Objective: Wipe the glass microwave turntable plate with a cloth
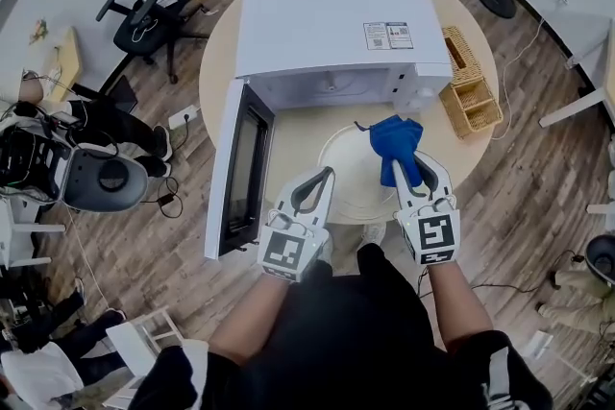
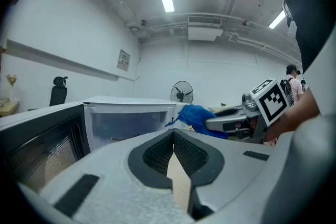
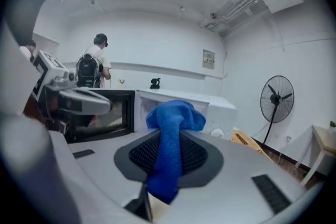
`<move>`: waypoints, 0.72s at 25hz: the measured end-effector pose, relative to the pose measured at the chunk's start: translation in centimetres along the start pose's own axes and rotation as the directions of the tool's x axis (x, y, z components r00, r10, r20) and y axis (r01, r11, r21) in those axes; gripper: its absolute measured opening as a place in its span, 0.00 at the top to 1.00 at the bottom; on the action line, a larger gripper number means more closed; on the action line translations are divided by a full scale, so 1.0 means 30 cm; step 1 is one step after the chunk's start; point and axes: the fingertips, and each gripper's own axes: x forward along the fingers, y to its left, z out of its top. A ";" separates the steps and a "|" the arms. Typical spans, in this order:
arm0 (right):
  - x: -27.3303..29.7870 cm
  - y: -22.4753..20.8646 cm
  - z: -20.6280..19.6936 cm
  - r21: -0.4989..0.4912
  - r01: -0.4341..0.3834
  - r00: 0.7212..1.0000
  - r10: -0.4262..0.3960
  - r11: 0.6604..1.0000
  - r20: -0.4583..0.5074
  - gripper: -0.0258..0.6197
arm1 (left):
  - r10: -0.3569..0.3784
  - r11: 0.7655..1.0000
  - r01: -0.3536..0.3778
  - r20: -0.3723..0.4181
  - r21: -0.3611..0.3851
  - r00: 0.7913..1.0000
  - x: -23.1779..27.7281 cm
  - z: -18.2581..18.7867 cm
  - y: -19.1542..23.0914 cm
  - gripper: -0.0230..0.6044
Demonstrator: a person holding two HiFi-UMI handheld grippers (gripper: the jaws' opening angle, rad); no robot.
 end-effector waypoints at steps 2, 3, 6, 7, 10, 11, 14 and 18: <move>-0.015 -0.011 0.096 -0.003 0.006 0.997 -0.005 1.000 0.074 0.83 | 0.015 1.000 -0.015 0.021 0.002 1.000 0.000 0.032 0.015 0.96; -0.023 -0.017 0.140 -0.003 0.009 0.994 -0.009 1.000 0.108 0.83 | 0.025 1.000 -0.025 0.032 0.006 0.999 0.000 0.050 0.025 0.96; -0.053 -0.025 0.265 -0.005 0.016 0.980 -0.014 1.000 0.198 0.83 | 0.048 0.998 -0.051 0.070 0.030 0.996 -0.005 0.109 0.059 0.95; -0.065 -0.026 0.306 -0.012 0.017 0.975 -0.014 1.000 0.223 0.83 | 0.053 0.998 -0.056 0.082 0.036 0.995 -0.009 0.130 0.069 0.95; -0.103 -0.027 0.403 -0.032 0.025 0.959 -0.015 0.999 0.284 0.83 | 0.066 0.997 -0.069 0.107 0.028 0.992 -0.016 0.179 0.086 0.95; -0.112 -0.027 0.427 -0.043 0.028 0.953 -0.014 0.999 0.302 0.83 | 0.068 0.997 -0.071 0.112 0.024 0.991 -0.013 0.190 0.089 0.95; -0.123 -0.029 0.472 -0.085 0.039 0.941 -0.008 0.996 0.339 0.84 | 0.057 0.997 -0.063 0.135 0.040 0.989 0.013 0.222 0.080 0.96; -0.125 -0.047 0.452 -0.079 0.046 0.952 -0.020 0.996 0.307 0.84 | 0.035 0.998 -0.043 0.170 0.044 0.985 0.042 0.279 0.049 0.95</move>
